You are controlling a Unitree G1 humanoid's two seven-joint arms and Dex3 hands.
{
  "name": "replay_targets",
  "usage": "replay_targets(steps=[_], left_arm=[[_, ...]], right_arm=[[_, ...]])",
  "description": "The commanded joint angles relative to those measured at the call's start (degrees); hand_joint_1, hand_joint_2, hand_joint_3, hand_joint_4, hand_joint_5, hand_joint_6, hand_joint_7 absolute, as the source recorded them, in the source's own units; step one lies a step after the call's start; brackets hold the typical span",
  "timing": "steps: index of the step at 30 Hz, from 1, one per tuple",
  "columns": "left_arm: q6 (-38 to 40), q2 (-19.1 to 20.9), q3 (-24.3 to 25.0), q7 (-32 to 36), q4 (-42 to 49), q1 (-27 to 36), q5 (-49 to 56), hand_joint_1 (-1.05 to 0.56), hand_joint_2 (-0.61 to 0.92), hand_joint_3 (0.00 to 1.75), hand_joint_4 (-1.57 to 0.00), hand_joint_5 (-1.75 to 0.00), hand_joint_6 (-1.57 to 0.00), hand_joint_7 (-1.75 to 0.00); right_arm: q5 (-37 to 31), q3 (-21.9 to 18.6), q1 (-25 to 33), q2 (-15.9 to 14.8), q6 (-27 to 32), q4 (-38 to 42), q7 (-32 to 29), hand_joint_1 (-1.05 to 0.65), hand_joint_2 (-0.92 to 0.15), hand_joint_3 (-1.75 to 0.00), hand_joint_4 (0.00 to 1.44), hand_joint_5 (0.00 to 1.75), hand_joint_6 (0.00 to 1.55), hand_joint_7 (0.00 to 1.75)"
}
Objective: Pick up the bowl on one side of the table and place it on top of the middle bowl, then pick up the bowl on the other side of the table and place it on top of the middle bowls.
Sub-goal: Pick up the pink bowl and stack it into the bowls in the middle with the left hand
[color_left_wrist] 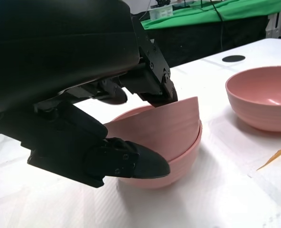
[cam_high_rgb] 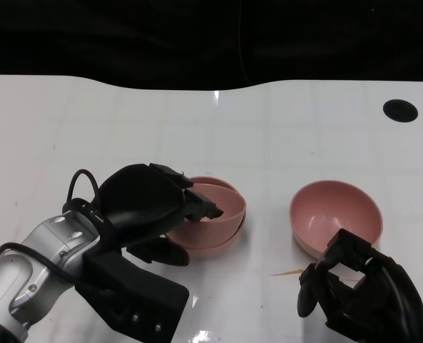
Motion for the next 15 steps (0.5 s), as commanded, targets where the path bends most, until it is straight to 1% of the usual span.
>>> replay_targets(steps=[1,5,6,8,9,15], left_arm=[[0.70,0.75,-0.16,0.07,0.83,0.69,0.07,-0.84,0.92,0.45,-0.30,0.00,-0.55,0.00],[1.38,0.69,-0.42,-0.63,1.12,0.66,-0.11,-0.85,0.92,0.49,-0.25,0.00,-0.52,0.00],[1.04,0.62,-0.71,0.46,2.58,0.66,0.12,-0.85,0.92,0.49,-0.24,0.00,-0.52,0.00],[0.13,0.58,-1.15,2.73,5.15,0.57,0.58,-0.88,0.92,0.57,-0.12,0.00,-0.45,0.00],[-0.25,0.58,-1.31,3.59,6.02,0.48,0.71,-0.88,0.92,0.59,-0.10,0.00,-0.44,0.00],[-1.03,0.57,-1.65,5.86,7.90,0.13,0.54,-0.88,0.92,0.61,-0.07,0.00,-0.41,0.00]], right_arm=[[0.25,-0.66,0.21,-0.20,-0.91,0.14,0.13,-0.12,-0.54,-1.03,0.93,1.67,0.88,1.35],[0.24,-0.64,0.31,-0.33,-0.54,-0.16,-0.07,-0.12,-0.54,-1.02,0.92,1.67,0.87,1.35],[0.27,-0.73,0.36,-0.39,-0.48,-0.12,-0.11,-0.12,-0.54,-1.01,0.92,1.67,0.87,1.35],[0.47,-0.89,0.43,-0.44,-0.38,-0.02,-0.05,-0.12,-0.55,-0.99,0.92,1.66,0.87,1.34],[0.60,-0.96,0.44,-0.43,-0.35,0.02,-0.01,-0.12,-0.55,-0.98,0.92,1.66,0.88,1.33],[0.13,-1.05,0.55,-0.33,-1.00,0.09,0.15,-0.11,-0.57,-0.96,0.92,1.66,0.88,1.33]])
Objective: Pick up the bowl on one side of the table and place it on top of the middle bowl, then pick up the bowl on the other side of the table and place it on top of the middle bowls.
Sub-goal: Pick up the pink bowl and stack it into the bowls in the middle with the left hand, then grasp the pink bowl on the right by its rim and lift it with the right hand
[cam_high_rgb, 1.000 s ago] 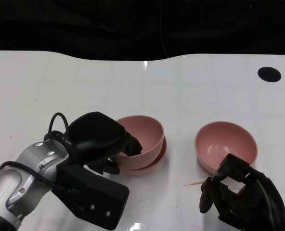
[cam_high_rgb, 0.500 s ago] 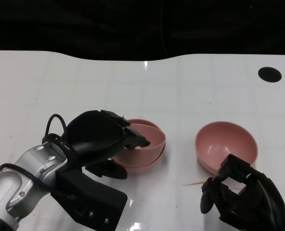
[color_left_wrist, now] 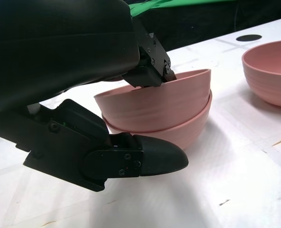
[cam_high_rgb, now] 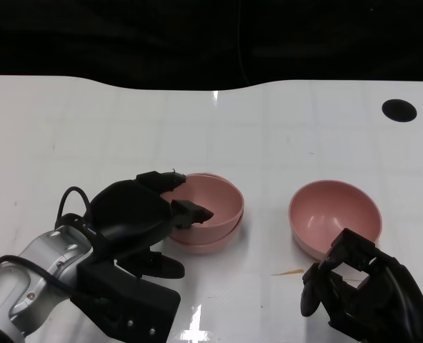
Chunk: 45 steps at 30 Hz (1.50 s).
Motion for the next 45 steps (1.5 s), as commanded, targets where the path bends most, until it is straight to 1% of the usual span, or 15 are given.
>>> replay_targets(steps=[1,13,17,22,25,28,31,35,38,39,40,42,43,44,45], left_arm=[[-0.63,0.60,-0.25,1.77,0.97,-0.30,0.33,-0.88,0.92,0.61,-0.07,0.00,-0.41,0.00],[-1.41,0.21,-0.29,3.44,2.06,-0.28,0.25,-0.88,0.92,0.61,-0.07,0.00,-0.41,0.00],[-1.10,-0.04,-0.10,4.42,1.82,0.33,0.19,-0.87,0.92,0.60,-0.08,-0.01,-0.42,0.00],[-1.17,-0.21,0.81,6.53,0.65,1.54,-0.66,-0.87,0.92,0.59,-0.10,-0.01,-0.45,-0.02],[-0.68,0.21,1.66,6.00,-2.11,2.57,-1.37,-0.86,0.92,0.58,-0.08,-0.01,-0.44,-0.01],[0.35,0.54,3.53,5.27,-6.88,4.97,-2.91,-0.86,0.92,0.58,-0.08,0.00,-0.43,0.00],[0.40,0.63,5.79,5.94,-10.97,8.01,-4.94,-0.87,0.92,0.59,-0.10,-0.01,-0.44,-0.01],[-0.16,-0.25,10.33,4.14,-17.12,13.73,-13.72,-0.86,0.92,0.59,-0.14,-0.03,-0.45,-0.01],[0.76,-1.58,13.15,1.96,-21.21,17.74,-21.37,-0.76,0.92,0.51,-0.26,-0.08,-0.51,-0.03],[0.45,-2.52,14.21,1.25,-22.25,19.24,-25.44,-0.73,0.92,0.53,-0.31,-0.10,-0.52,-0.03],[-0.44,-3.58,15.31,0.93,-22.78,20.71,-29.57,-0.60,0.92,0.50,-0.45,-0.17,-0.60,-0.06],[-1.51,-5.70,17.56,-0.01,-23.30,23.59,-37.77,-0.44,0.92,0.49,-0.66,-0.28,-0.71,-0.11],[-1.19,-6.36,18.29,-0.76,-23.69,24.51,-40.34,-0.34,0.92,0.49,-0.77,-0.41,-0.82,-0.14],[0.52,-7.43,19.24,-1.83,-25.10,26.11,-44.50,-0.31,0.92,0.49,-0.79,-0.50,-0.86,-0.14],[3.03,-8.17,20.23,-3.47,-26.83,27.81,-49.38,-0.19,0.90,0.53,-0.78,-0.75,-0.95,-0.22]], right_arm=[[0.13,-0.45,0.43,-0.29,-0.77,0.03,0.15,-0.11,-0.57,-0.96,0.92,1.66,0.87,1.33],[0.30,-0.65,0.23,-0.63,-0.21,0.06,0.19,-0.11,-0.55,-0.99,0.93,1.63,0.89,1.31],[0.39,-0.82,0.34,-0.65,-0.21,-0.09,0.21,-0.11,-0.57,-0.97,0.93,1.63,0.89,1.31],[0.15,-1.10,0.05,-0.87,-2.26,1.11,1.98,-0.10,-0.59,-0.97,0.93,1.64,0.87,1.33],[-0.03,-1.13,0.10,-0.99,-2.45,1.00,2.02,-0.09,-0.57,-1.01,0.94,1.65,0.89,1.33],[-0.14,-1.17,0.33,-1.22,-2.43,0.63,2.00,-0.08,-0.56,-1.04,0.93,1.66,0.88,1.33],[-0.35,-1.32,0.28,-1.45,-3.19,0.99,2.68,-0.07,-0.58,-1.02,0.92,1.66,0.87,1.33],[-0.85,-1.54,0.10,-1.30,-6.13,2.23,4.09,-0.10,-0.59,-1.01,0.91,1.66,0.86,1.34],[-1.40,-1.72,-0.20,-1.10,-10.08,3.92,5.60,-0.10,-0.60,-1.02,0.90,1.66,0.85,1.34],[-2.64,-1.70,-0.23,-1.05,-12.40,4.54,5.46,-0.10,-0.61,-1.02,0.90,1.65,0.84,1.34],[-4.60,-1.67,-0.31,-0.95,-15.82,5.41,5.05,-0.10,-0.61,-1.00,0.91,1.62,0.84,1.34],[-8.16,-1.71,-0.53,-0.72,-22.83,7.00,4.34,-0.10,-0.63,-0.96,0.93,1.56,0.84,1.33],[-8.97,-1.73,-0.69,-0.69,-25.17,7.72,4.29,-0.09,-0.66,-0.93,0.93,1.51,0.85,1.29],[-11.54,-1.75,-0.64,-1.01,-28.42,8.14,3.18,-0.09,-0.67,-0.92,0.93,1.50,0.86,1.27],[-13.60,-1.75,-0.50,-1.47,-31.31,8.24,2.46,-0.11,-0.70,-0.86,0.92,1.46,0.86,1.24]])
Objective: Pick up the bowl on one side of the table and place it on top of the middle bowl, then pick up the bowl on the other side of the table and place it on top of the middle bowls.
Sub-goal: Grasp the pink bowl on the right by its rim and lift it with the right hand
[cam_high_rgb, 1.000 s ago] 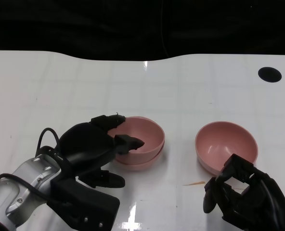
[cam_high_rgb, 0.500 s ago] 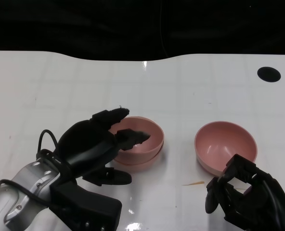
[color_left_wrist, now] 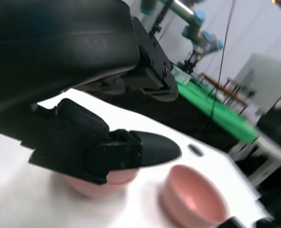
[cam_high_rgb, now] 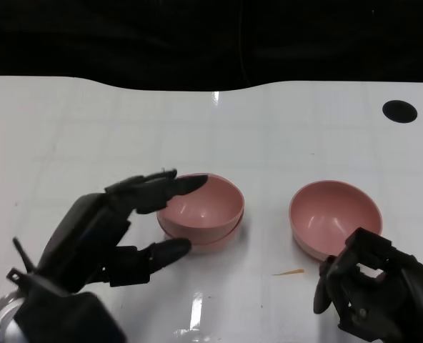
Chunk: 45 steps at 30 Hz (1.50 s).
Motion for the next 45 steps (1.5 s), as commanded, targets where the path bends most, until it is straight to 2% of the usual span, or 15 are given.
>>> replay_targets(steps=[1,2,3,5,6,8,10,13,17,20,23,29,34,40,45], left_arm=[[5.84,-1.99,3.60,-4.38,-4.73,4.94,-13.16,-0.08,0.83,0.73,-0.67,-1.18,-0.96,-0.46],[8.06,-2.30,4.68,-5.90,-5.88,6.27,-17.21,0.01,0.71,1.01,-0.61,-1.51,-0.80,-1.02],[9.91,-2.50,5.65,-7.29,-6.64,7.19,-20.43,0.08,0.67,1.15,-0.66,-1.63,-0.74,-1.35],[13.68,-2.68,7.90,-10.20,-7.01,8.96,-26.75,0.16,0.66,1.31,-0.80,-1.72,-0.72,-1.66],[15.27,-2.51,8.85,-11.57,-6.91,9.61,-28.86,0.16,0.65,1.35,-0.85,-1.73,-0.72,-1.70],[19.17,-1.48,10.68,-15.28,-6.25,10.65,-33.41,0.14,0.61,1.42,-0.89,-1.74,-0.72,-1.74],[21.52,-0.88,12.10,-18.55,-5.38,11.18,-35.96,0.14,0.61,1.44,-0.91,-1.75,-0.72,-1.74],[27.59,0.14,13.34,-18.91,-7.33,12.23,-36.51,0.17,0.63,1.46,-0.93,-1.75,-0.74,-1.75],[29.46,-0.18,14.82,-21.90,-5.92,11.94,-37.59,0.19,0.64,1.42,-0.93,-1.75,-0.73,-1.75],[30.65,-0.27,15.42,-22.02,-5.83,11.53,-36.43,0.19,0.69,1.34,-0.89,-1.75,-0.71,-1.75],[32.08,-0.13,15.66,-21.73,-6.24,11.18,-35.58,0.19,0.71,1.32,-0.86,-1.75,-0.69,-1.75],[34.98,-0.34,16.02,-20.94,-7.89,11.01,-33.99,0.22,0.75,1.28,-0.79,-1.75,-0.64,-1.75],[36.13,-0.82,16.24,-20.65,-8.90,11.03,-33.25,0.21,0.76,1.27,-0.78,-1.75,-0.63,-1.75],[36.82,-1.77,16.58,-20.51,-9.06,10.87,-32.82,0.21,0.77,1.25,-0.77,-1.75,-0.62,-1.75],[36.23,-3.11,17.05,-20.63,-8.36,10.49,-32.91,0.21,0.77,1.25,-0.78,-1.75,-0.62,-1.75]], right_arm=[[-5.76,-0.56,0.16,-1.26,-9.58,1.12,-2.31,-0.13,-0.73,-0.77,0.90,1.42,0.87,1.17],[-7.55,-0.74,-0.09,-1.58,-13.45,1.84,-2.92,-0.14,-0.76,-0.69,0.89,1.38,0.87,1.09],[-8.82,-0.93,-0.48,-1.78,-16.81,2.72,-3.49,-0.16,-0.77,-0.65,0.88,1.32,0.88,0.99],[-13.03,-1.89,-1.49,-1.93,-24.54,4.51,-6.38,-0.23,-0.77,-0.62,0.90,1.19,0.96,0.73],[-15.09,-2.57,-2.10,-1.84,-28.50,5.58,-8.12,-0.25,-0.77,-0.60,0.89,1.14,1.00,0.60],[-17.73,-3.95,-3.74,-1.07,-36.44,7.82,-11.38,-0.26,-0.86,-0.39,0.87,1.05,1.07,0.32],[-19.61,-4.75,-4.93,-0.40,-40.46,8.84,-14.41,-0.32,-0.91,-0.27,0.80,0.92,1.05,0.16],[-31.26,-8.49,-5.04,-1.52,-38.61,3.49,-19.49,-0.48,-0.92,-0.36,0.67,0.51,0.84,0.02],[-50.45,-11.39,-4.55,-4.84,-27.32,-7.64,-23.29,-0.65,-0.92,-0.32,0.48,0.13,0.51,0.00],[-61.53,-10.33,-6.00,-7.90,-18.51,-10.71,-25.90,-0.79,-0.92,-0.24,0.42,0.05,0.38,0.00],[-67.20,-7.51,-7.89,-10.83,-11.56,-10.92,-27.35,-0.85,-0.92,-0.20,0.41,0.03,0.35,0.00],[-71.58,0.21,-15.27,-17.20,-3.03,-1.50,-29.75,-0.88,-0.92,-0.15,0.41,0.02,0.39,0.02],[-72.42,6.24,-20.54,-20.46,1.04,6.93,-33.24,-0.88,-0.92,-0.15,0.43,0.03,0.40,0.02],[-72.85,13.11,-25.22,-22.93,2.75,18.14,-40.69,-0.90,-0.92,-0.27,0.46,0.03,0.41,0.01],[-71.14,16.69,-26.67,-23.27,4.26,22.07,-42.88,-0.87,-0.92,-0.31,0.47,0.02,0.42,0.01]])
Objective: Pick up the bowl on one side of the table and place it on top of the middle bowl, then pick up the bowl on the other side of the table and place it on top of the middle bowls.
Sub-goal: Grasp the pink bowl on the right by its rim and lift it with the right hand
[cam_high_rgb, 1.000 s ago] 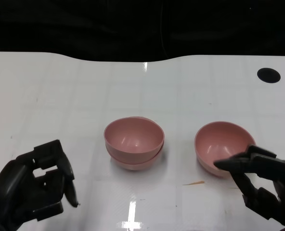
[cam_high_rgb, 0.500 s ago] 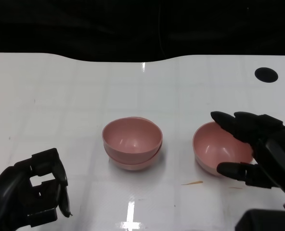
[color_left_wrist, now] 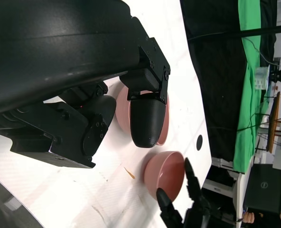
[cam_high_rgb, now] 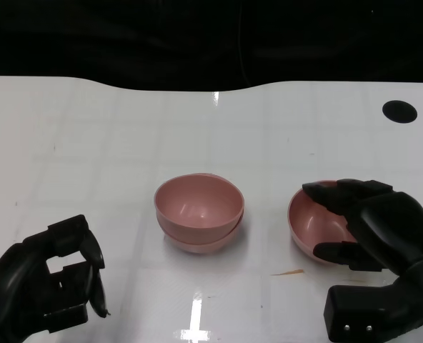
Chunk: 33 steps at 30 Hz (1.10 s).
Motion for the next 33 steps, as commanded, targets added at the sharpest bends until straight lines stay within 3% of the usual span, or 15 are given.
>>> replay_targets(steps=[1,13,23,33], left_arm=[[-0.65,-0.62,0.84,0.27,0.44,-0.36,0.39,0.21,0.77,1.26,-0.78,-1.75,-0.62,-1.75],[-0.22,-1.55,1.52,-0.27,1.04,-0.77,-0.42,0.19,0.75,1.31,-0.83,-1.75,-0.65,-1.75],[0.84,-1.86,1.31,0.33,0.47,-1.09,0.15,0.20,0.73,1.34,-0.82,-1.75,-0.66,-1.75],[-0.02,-1.87,1.34,-0.27,0.29,-0.86,1.37,0.21,0.73,1.34,-0.81,-1.75,-0.65,-1.75]], right_arm=[[1.68,1.92,-0.75,-1.18,1.00,1.99,-1.50,-0.85,-0.92,-0.30,0.47,0.02,0.42,0.01],[4.65,6.66,1.25,-2.72,0.49,3.65,-6.70,-0.79,-0.92,-0.28,0.49,0.02,0.45,0.02],[4.79,7.75,4.23,-6.06,1.60,-5.68,-4.47,-0.80,-0.92,-0.31,0.49,0.01,0.46,0.01],[4.63,7.81,7.58,-6.85,2.97,-11.25,-2.49,-0.79,-0.92,-0.28,0.51,0.01,0.48,0.01]])
